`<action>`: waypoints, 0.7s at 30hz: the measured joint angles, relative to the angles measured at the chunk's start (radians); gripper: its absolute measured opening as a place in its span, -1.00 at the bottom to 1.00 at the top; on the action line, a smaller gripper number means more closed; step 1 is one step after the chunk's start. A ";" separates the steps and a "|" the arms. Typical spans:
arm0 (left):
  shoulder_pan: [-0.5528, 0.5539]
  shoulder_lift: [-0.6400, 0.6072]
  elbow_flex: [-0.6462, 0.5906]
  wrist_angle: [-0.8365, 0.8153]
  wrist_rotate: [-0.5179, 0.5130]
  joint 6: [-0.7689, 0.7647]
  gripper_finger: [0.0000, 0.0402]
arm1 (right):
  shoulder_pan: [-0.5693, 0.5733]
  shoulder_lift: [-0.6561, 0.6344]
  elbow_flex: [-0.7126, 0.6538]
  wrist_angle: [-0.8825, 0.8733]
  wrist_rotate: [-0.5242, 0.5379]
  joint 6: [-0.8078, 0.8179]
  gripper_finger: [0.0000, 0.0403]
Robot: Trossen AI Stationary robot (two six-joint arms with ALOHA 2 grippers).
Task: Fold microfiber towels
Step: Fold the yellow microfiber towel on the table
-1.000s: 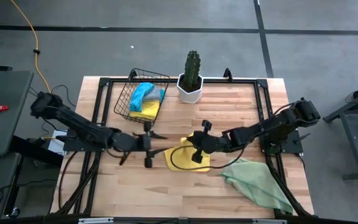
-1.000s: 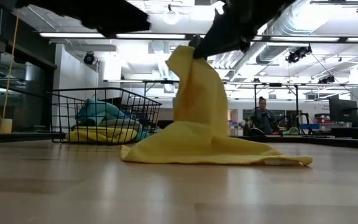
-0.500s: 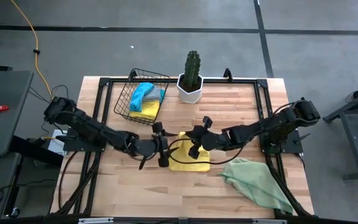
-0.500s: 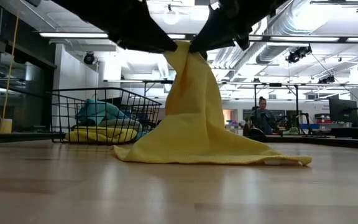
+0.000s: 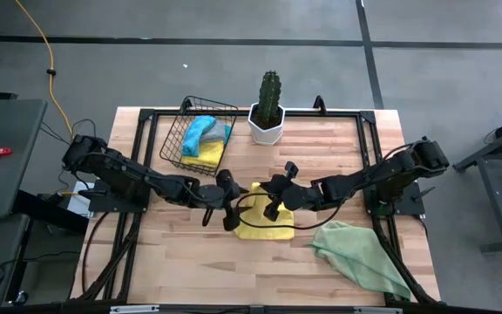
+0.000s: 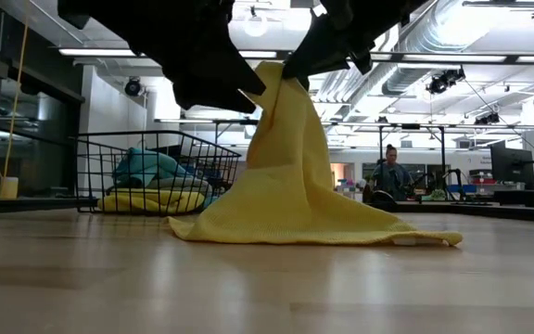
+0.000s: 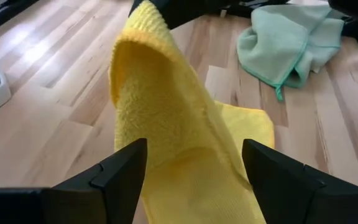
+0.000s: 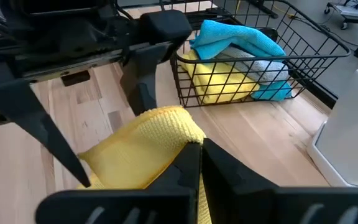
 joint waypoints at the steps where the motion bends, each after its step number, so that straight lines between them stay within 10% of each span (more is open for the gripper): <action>1: 0.001 0.000 0.000 -0.001 0.004 -0.001 0.27 | 0.000 0.000 0.000 0.000 0.001 0.000 -1.00; 9: 0.000 0.000 0.000 -0.007 0.010 -0.010 0.04 | 0.000 0.000 0.000 0.000 0.009 0.000 -1.00; 21: 0.006 -0.001 0.033 -0.037 0.013 0.029 -0.94 | 0.000 0.000 0.000 -0.002 0.009 -0.001 -1.00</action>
